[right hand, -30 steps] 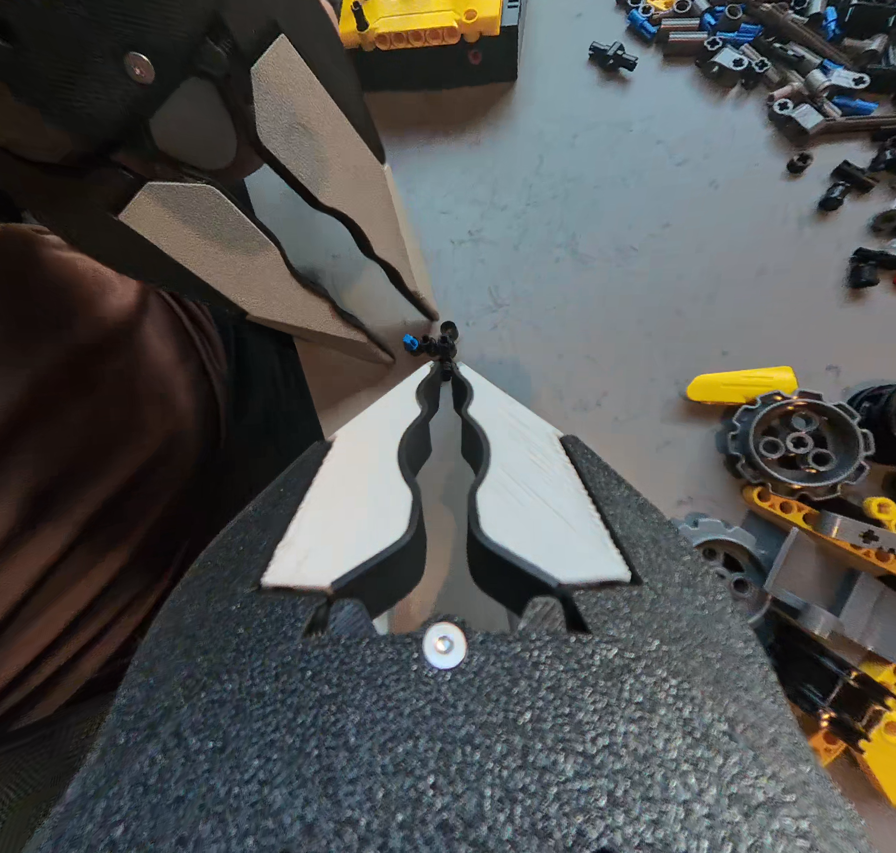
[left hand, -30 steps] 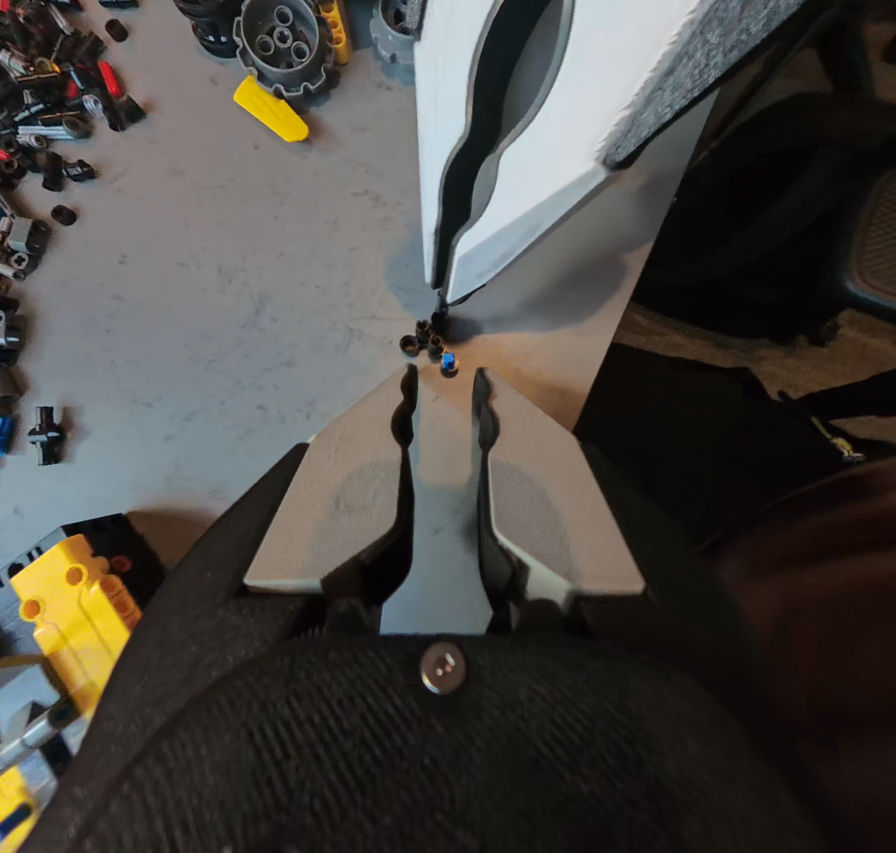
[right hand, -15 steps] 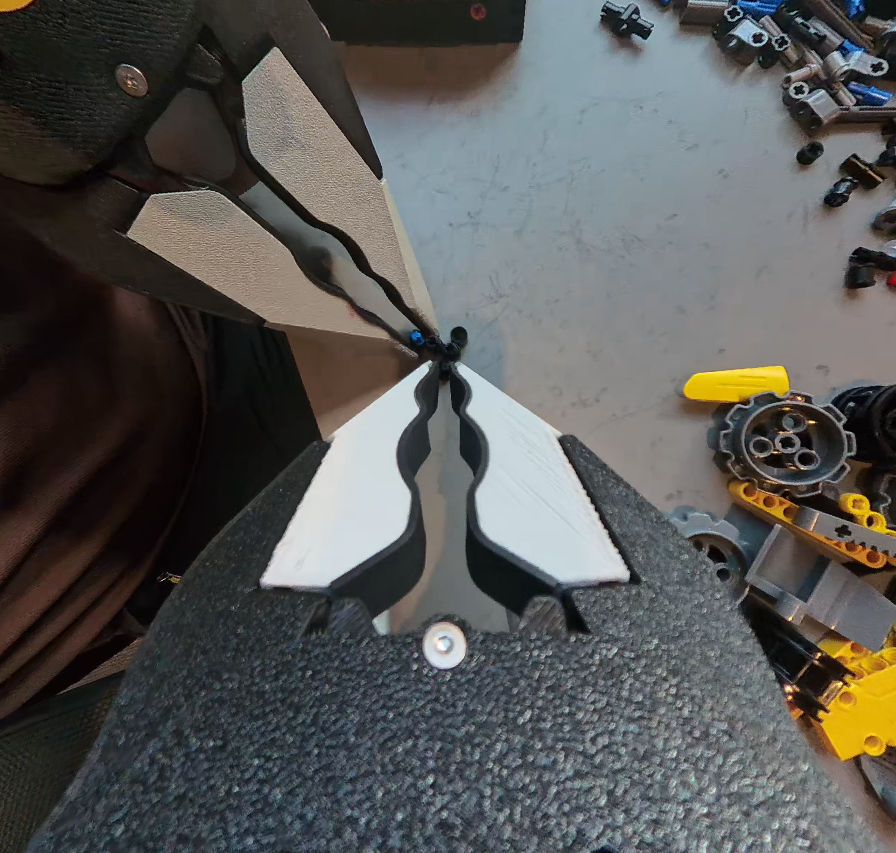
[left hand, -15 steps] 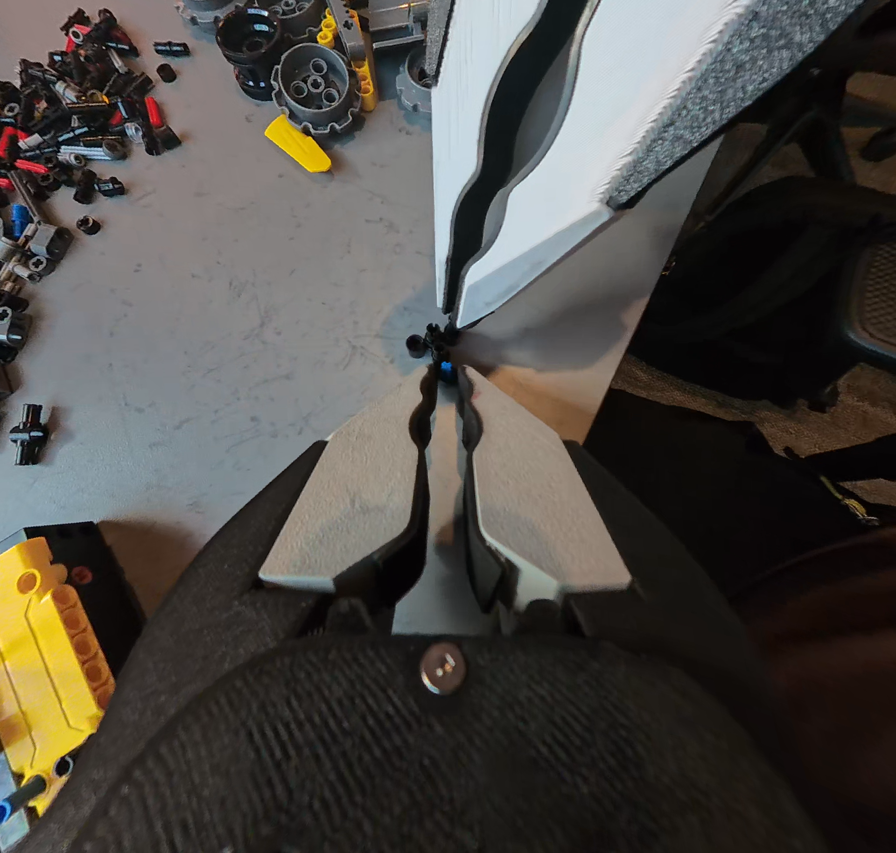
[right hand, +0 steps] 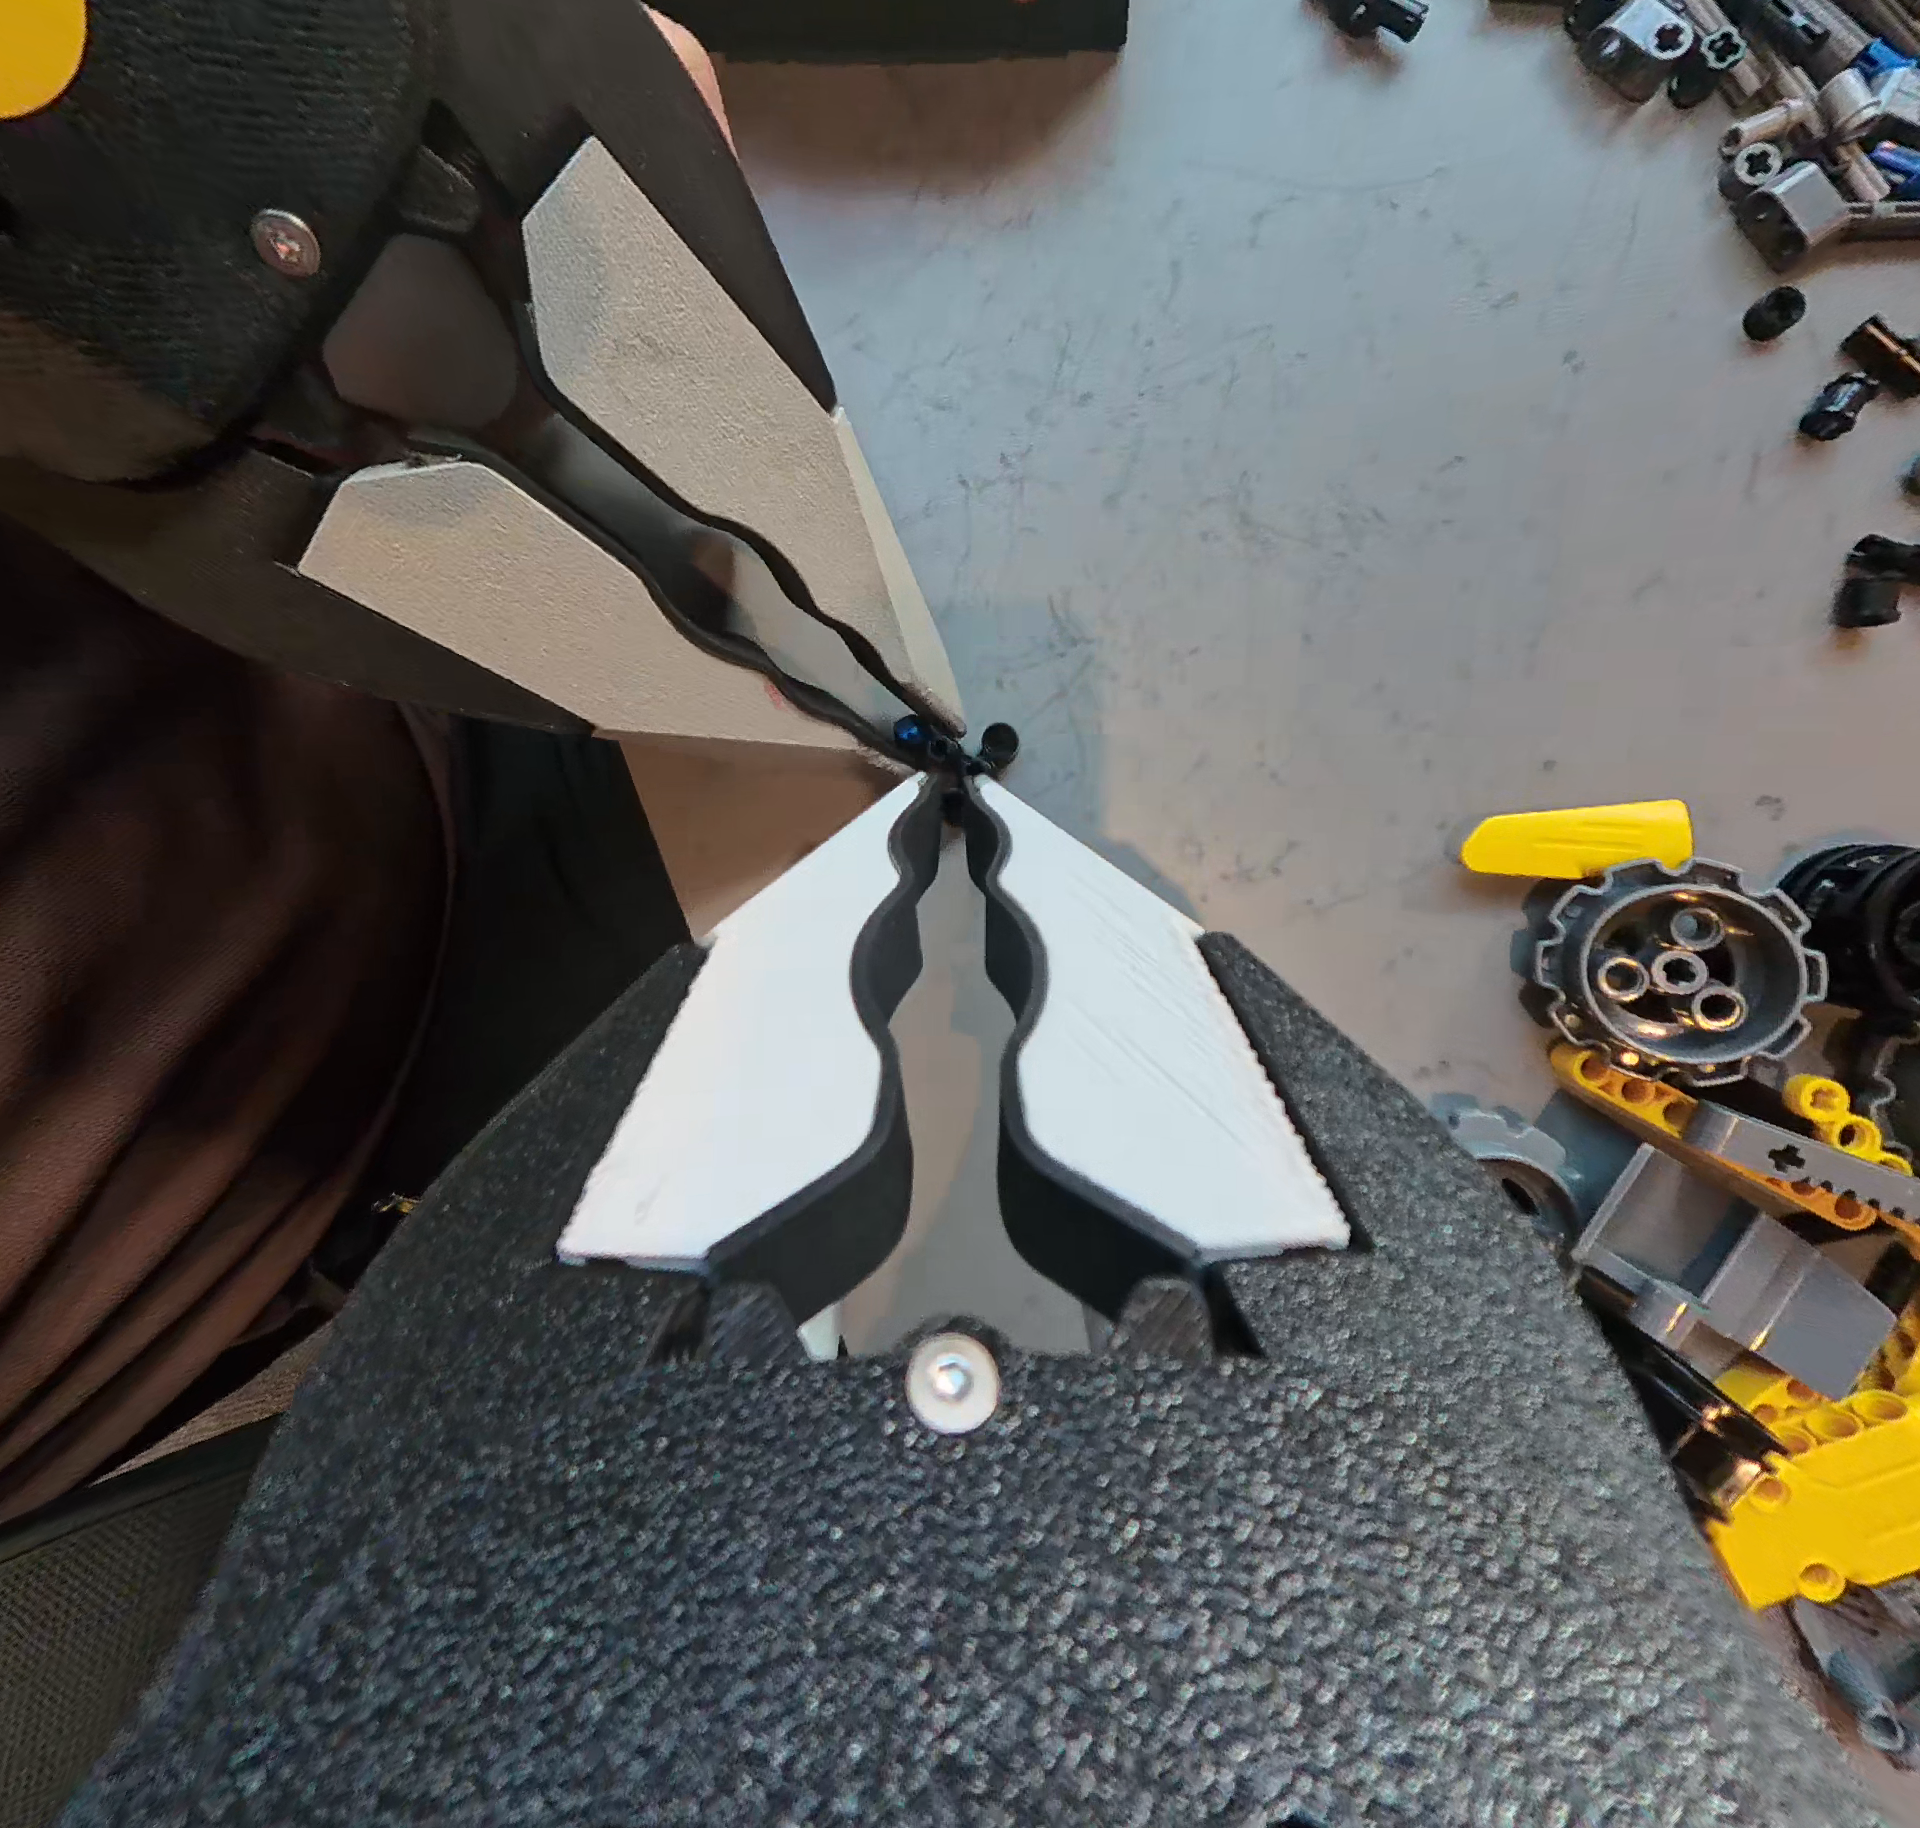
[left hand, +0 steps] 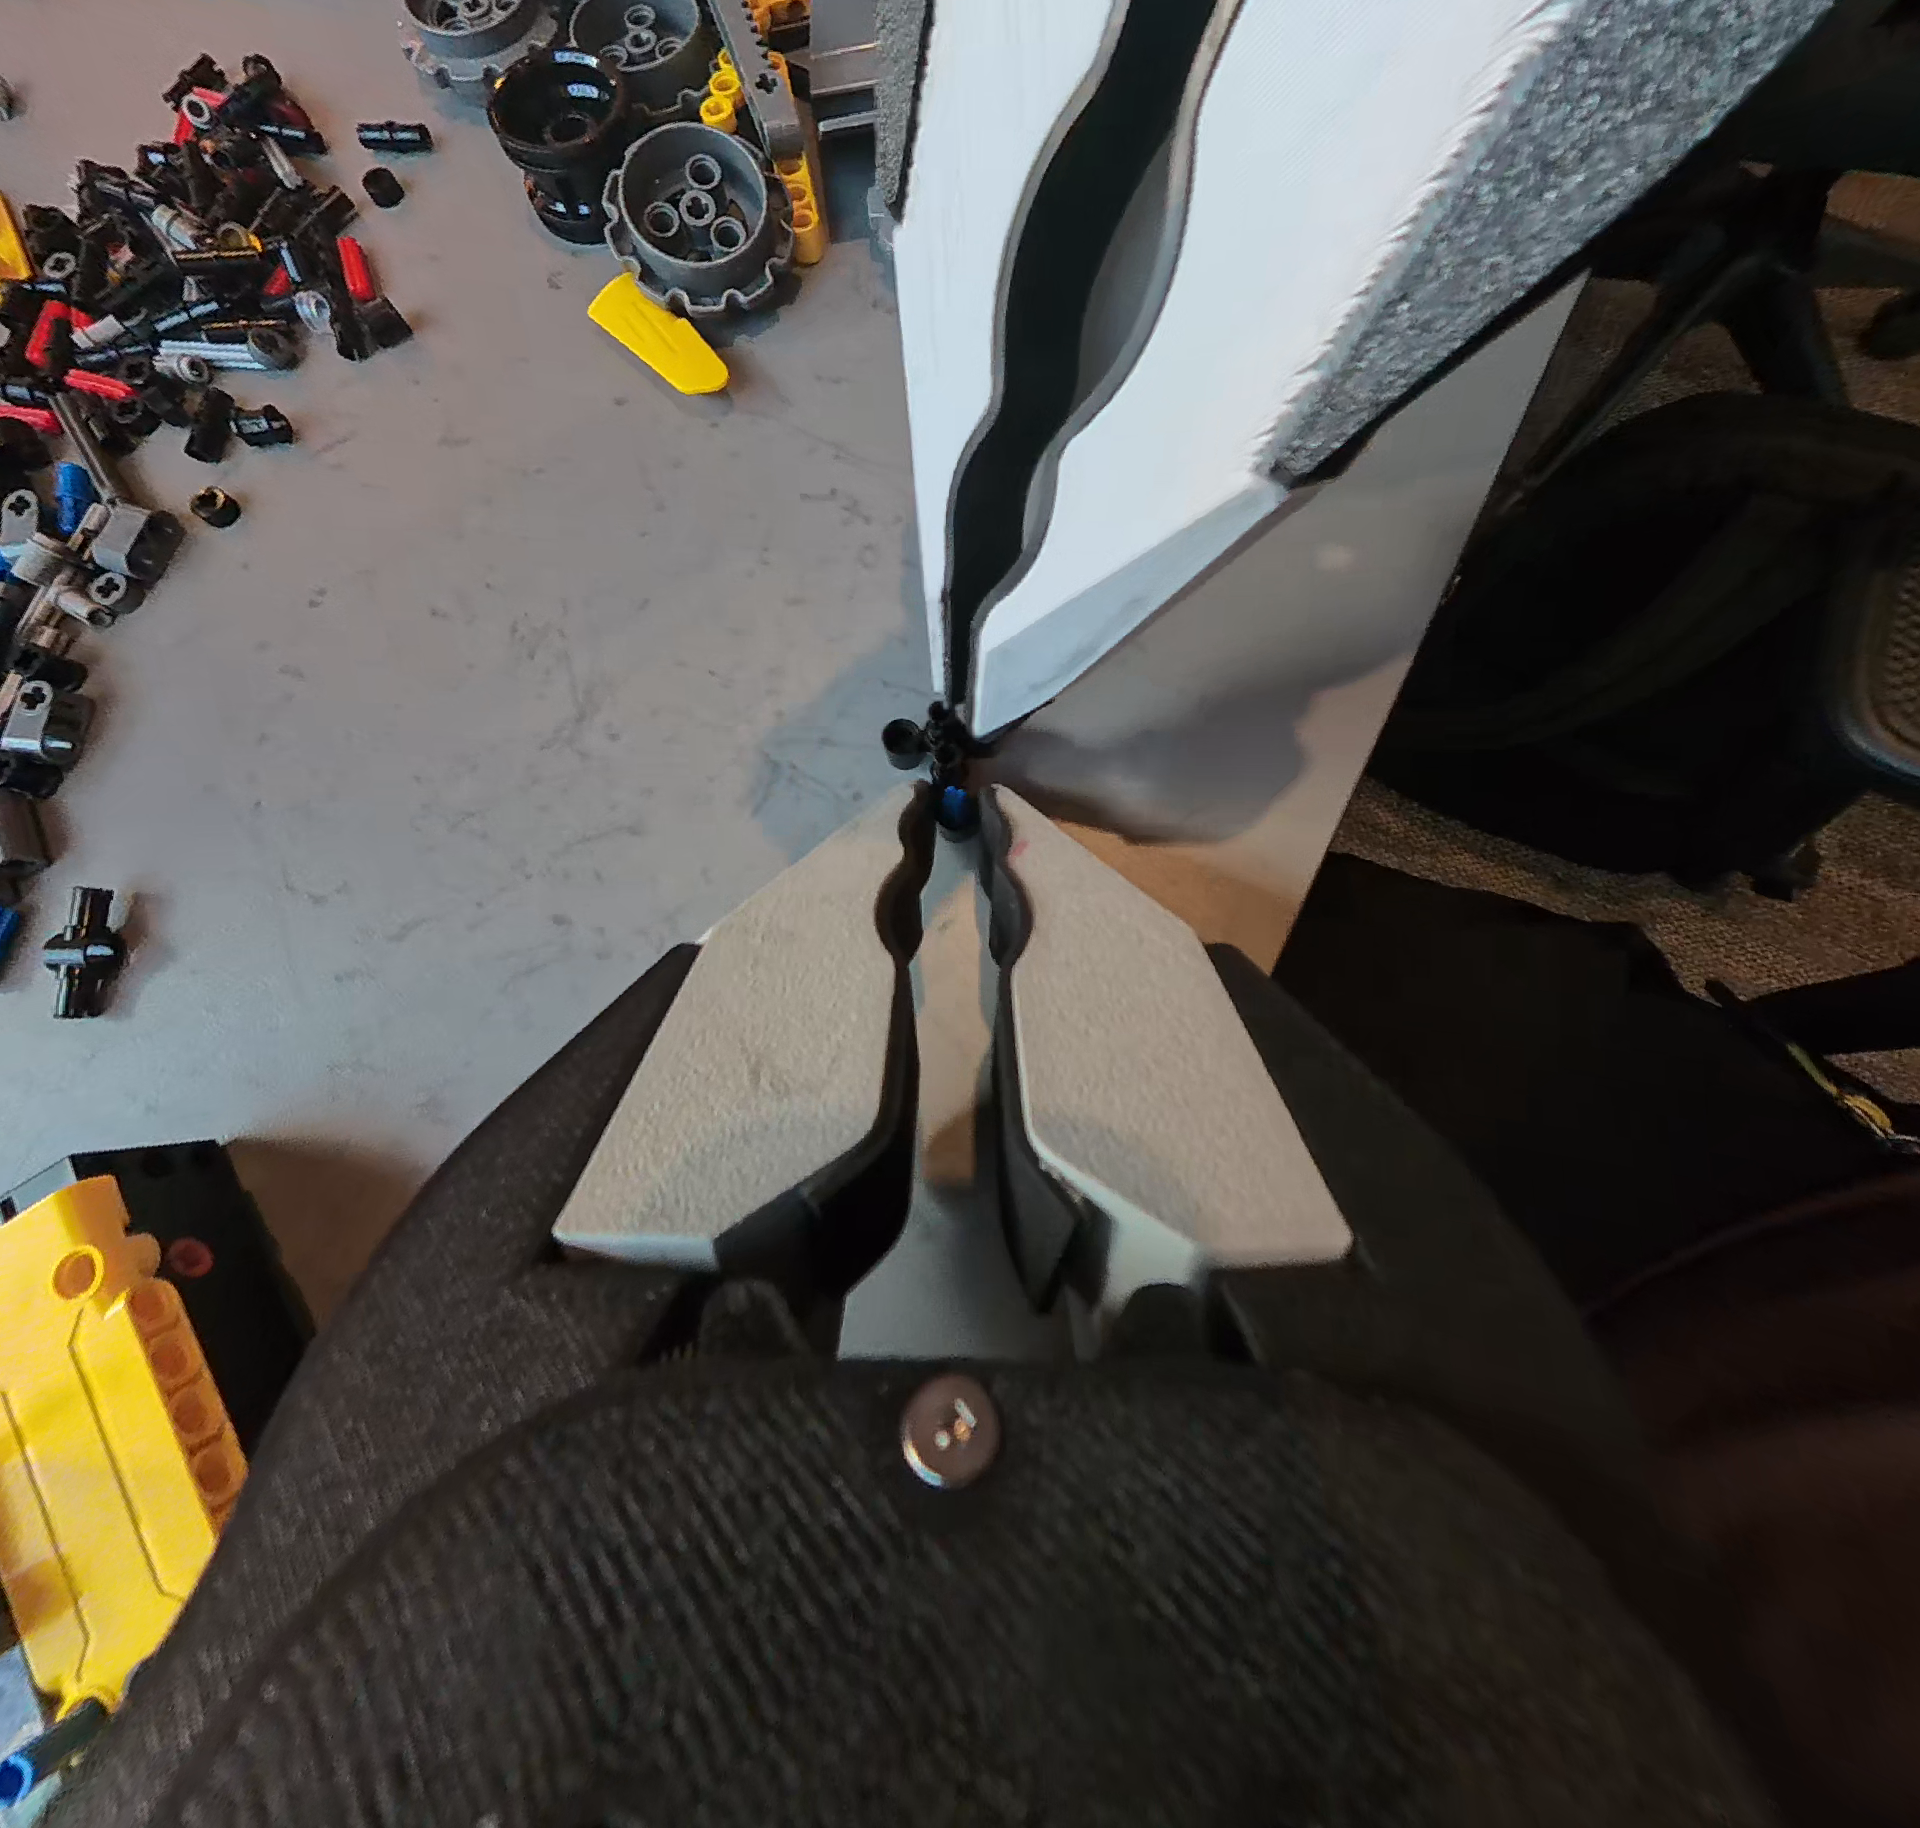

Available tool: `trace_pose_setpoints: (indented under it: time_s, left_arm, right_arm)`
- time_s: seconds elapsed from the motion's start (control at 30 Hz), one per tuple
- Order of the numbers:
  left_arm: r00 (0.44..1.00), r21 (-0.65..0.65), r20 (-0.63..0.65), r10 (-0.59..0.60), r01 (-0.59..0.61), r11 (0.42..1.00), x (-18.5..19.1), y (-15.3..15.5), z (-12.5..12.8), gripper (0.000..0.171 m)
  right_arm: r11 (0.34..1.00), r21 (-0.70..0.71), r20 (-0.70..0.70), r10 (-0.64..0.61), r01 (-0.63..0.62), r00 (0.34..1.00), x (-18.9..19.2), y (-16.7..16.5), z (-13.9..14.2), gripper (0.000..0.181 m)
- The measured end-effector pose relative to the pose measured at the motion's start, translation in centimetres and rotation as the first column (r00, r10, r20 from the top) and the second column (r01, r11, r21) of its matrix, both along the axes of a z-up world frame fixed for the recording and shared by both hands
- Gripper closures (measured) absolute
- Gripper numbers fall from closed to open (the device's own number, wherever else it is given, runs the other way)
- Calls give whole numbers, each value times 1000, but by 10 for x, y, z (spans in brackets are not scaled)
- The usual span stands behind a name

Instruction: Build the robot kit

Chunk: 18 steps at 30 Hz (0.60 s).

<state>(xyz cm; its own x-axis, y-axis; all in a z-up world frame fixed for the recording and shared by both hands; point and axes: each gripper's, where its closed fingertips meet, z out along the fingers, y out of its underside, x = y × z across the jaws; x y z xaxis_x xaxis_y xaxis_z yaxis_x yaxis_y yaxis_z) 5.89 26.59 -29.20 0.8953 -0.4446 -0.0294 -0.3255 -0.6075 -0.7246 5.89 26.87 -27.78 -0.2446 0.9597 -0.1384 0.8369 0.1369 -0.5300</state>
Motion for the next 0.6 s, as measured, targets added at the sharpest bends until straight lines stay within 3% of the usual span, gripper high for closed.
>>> trace_pose_setpoints:
  time_s: [0.33, 0.6]
  left_arm:
    - [1000, 6, -1, 5, -5, 1000, 1, 0, 0, 167]
    - [1000, 5, 6, 13, -13, 1000, 1, 1, 0, 166]
  right_arm:
    - [998, -26, -43, -59, 58, 997, -1, -1, -2, 181]
    - [994, 71, -217, -67, 85, 974, 3, -2, -1, 181]
